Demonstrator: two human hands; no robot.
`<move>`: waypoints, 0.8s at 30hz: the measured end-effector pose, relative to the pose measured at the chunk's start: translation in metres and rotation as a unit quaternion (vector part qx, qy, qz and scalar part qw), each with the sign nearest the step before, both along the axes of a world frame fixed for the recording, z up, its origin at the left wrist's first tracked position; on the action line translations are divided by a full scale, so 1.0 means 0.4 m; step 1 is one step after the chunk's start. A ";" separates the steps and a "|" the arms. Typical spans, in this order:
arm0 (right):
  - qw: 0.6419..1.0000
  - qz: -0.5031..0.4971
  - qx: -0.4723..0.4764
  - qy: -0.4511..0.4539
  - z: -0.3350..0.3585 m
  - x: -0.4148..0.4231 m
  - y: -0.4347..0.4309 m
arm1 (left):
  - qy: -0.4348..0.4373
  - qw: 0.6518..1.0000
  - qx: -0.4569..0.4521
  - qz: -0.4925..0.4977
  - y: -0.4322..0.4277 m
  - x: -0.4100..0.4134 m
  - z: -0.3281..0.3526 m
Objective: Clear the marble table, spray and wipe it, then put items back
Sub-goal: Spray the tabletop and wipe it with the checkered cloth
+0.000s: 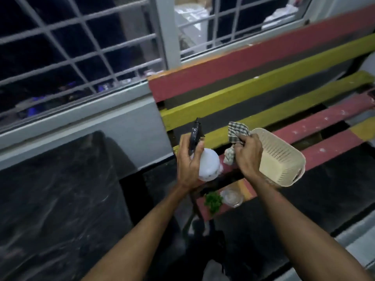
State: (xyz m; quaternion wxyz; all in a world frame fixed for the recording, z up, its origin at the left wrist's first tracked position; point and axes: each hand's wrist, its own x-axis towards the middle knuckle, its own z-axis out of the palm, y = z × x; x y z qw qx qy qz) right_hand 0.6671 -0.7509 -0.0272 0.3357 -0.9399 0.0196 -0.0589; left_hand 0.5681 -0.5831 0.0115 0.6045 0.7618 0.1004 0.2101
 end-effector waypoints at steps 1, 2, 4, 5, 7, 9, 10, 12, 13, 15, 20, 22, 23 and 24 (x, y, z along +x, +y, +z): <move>1.000 0.016 0.000 0.001 0.020 -0.044 0.061 | -0.007 1.000 -0.023 0.017 0.052 -0.050 0.024; 0.999 0.040 -0.003 0.008 0.035 -0.101 0.127 | -0.002 0.998 -0.053 0.033 0.111 -0.113 0.031; 0.997 0.081 -0.005 0.019 0.057 -0.204 0.254 | 0.016 0.993 -0.097 0.061 0.220 -0.232 0.042; 0.995 0.100 -0.003 0.023 0.067 -0.255 0.316 | 0.024 0.991 -0.105 0.074 0.273 -0.292 0.042; 0.991 0.133 0.002 0.032 0.084 -0.376 0.456 | 0.021 0.989 -0.107 0.098 0.395 -0.434 0.043; 0.986 0.158 0.005 0.046 0.092 -0.481 0.578 | 0.022 0.986 -0.096 0.134 0.505 -0.553 0.052; 0.984 0.173 0.010 0.049 0.096 -0.537 0.641 | 0.024 0.983 -0.087 0.158 0.566 -0.613 0.053; 0.980 0.187 0.019 0.060 0.102 -0.626 0.740 | 0.037 0.979 -0.087 0.179 0.669 -0.710 0.051; 0.978 0.194 0.020 0.068 0.107 -0.666 0.784 | 0.048 0.978 -0.088 0.183 0.717 -0.753 0.046; 0.974 0.213 0.023 0.075 0.110 -0.740 0.864 | 0.063 0.976 -0.078 0.194 0.807 -0.832 0.033; 0.967 0.241 0.011 0.085 0.098 -0.806 0.971 | 0.150 0.963 -0.074 0.213 0.936 -0.922 -0.006; 0.966 0.245 0.005 0.078 0.093 -0.810 1.008 | 0.158 0.957 -0.068 0.235 0.973 -0.932 -0.021; 0.967 0.244 0.002 0.074 0.094 -0.808 1.014 | 0.156 0.955 -0.060 0.244 0.977 -0.933 -0.028; 0.968 0.242 0.002 0.071 0.094 -0.802 1.026 | 0.153 0.955 -0.053 0.250 0.985 -0.931 -0.031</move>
